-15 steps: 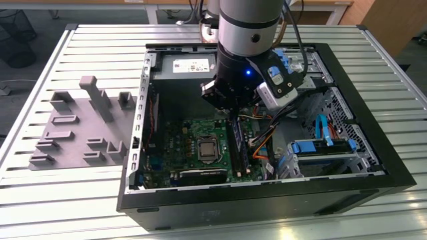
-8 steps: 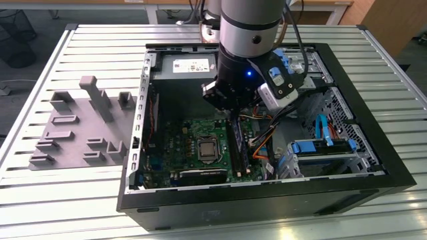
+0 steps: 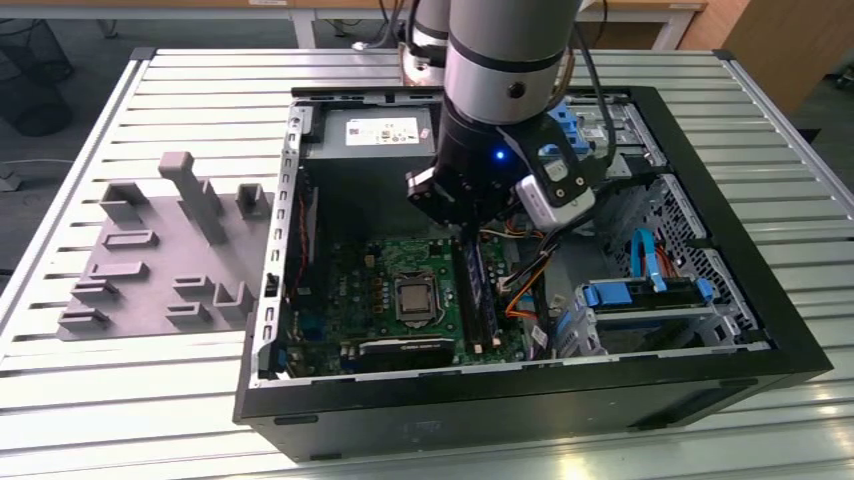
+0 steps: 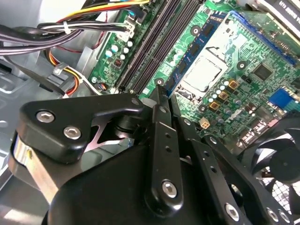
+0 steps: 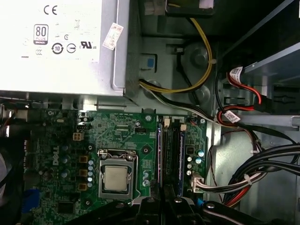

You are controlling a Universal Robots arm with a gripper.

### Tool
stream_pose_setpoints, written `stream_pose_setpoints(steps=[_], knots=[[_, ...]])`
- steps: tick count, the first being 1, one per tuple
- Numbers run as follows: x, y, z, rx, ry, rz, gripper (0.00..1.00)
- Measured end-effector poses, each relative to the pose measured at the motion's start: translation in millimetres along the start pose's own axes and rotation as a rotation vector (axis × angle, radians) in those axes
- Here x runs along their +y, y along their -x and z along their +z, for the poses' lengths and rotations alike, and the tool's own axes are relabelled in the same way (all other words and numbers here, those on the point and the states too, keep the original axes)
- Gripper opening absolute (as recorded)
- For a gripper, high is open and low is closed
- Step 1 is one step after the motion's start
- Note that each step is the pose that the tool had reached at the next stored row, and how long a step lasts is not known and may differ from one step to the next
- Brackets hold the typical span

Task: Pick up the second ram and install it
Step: 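Insert the second ram into the second slot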

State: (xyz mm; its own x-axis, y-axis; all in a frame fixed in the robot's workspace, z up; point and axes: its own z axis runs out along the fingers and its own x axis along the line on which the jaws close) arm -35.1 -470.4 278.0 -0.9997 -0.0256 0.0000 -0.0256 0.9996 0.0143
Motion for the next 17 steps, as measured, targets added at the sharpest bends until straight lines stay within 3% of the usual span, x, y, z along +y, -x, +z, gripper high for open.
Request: stream_pose_setpoints(steps=[9, 13, 17], knots=[[-0.8, 4.7, 12.0, 0.0011, 0.0001, 0.011, 0.14], [-0.9, 4.8, 19.1, 0.001, 0.0001, 0.041, 0.14], [-4.4, 5.4, 21.7, 0.0022, 0.0, 0.047, 0.14]])
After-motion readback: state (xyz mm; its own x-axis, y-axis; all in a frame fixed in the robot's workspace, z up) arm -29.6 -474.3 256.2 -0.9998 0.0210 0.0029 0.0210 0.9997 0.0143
